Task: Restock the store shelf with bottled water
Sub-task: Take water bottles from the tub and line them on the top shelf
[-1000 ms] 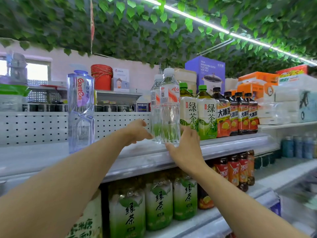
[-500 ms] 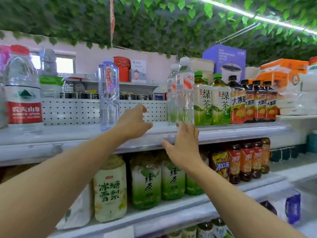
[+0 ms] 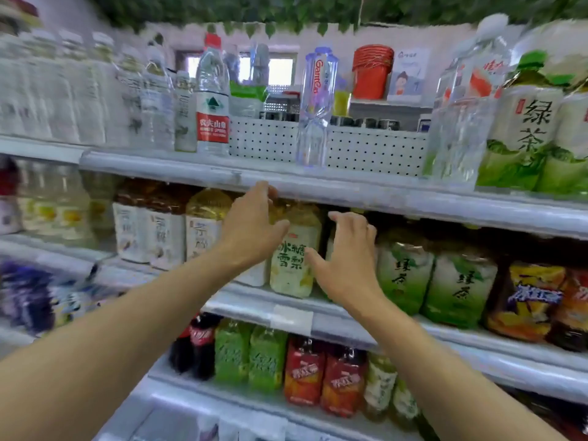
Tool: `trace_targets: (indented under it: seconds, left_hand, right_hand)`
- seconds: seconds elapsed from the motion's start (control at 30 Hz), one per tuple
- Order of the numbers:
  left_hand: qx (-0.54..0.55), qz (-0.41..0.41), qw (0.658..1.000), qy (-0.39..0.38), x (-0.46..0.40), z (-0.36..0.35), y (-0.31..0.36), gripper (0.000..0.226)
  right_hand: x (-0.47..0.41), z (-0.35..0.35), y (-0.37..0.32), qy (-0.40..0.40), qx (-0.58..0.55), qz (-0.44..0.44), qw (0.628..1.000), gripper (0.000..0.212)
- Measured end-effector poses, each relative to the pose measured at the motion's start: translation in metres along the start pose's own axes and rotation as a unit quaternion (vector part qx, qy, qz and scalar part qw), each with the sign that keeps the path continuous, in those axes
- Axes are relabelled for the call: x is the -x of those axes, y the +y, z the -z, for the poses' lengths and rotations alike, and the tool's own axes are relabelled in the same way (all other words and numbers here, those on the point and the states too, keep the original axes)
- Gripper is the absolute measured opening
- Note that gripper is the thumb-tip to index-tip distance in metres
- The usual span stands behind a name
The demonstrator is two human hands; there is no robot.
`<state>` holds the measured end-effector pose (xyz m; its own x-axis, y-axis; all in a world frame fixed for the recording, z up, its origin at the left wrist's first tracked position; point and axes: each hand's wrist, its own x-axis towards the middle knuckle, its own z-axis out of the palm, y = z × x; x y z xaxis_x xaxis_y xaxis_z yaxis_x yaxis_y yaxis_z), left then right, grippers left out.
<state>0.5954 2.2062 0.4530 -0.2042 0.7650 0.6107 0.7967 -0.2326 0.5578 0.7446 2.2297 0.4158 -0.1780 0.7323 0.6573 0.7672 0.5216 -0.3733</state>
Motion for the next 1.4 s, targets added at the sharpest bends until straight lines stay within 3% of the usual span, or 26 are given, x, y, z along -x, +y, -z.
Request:
trace_targets:
  seconds: [0.3, 0.6, 1.0, 1.4]
  left_hand:
    - [-0.042, 0.179, 0.981, -0.066, 0.11, 0.017, -0.094, 0.048]
    - [-0.086, 0.345, 0.926, -0.124, 0.211, 0.03, -0.208, 0.054]
    - [-0.077, 0.492, 0.837, -0.228, 0.344, 0.04, -0.358, 0.054]
    - [-0.046, 0.598, 0.761, -0.247, 0.46, -0.007, -0.475, 0.049]
  right_hand:
    - [0.072, -0.091, -0.025, -0.172, -0.102, 0.035, 0.979, 0.064]
    - [0.15, -0.193, -0.057, -0.292, -0.099, 0.072, 0.948, 0.063]
    - [0.273, -0.332, -0.098, -0.448, -0.091, 0.021, 0.889, 0.049]
    - [0.376, -0.459, -0.082, -0.566, -0.06, -0.036, 0.821, 0.051]
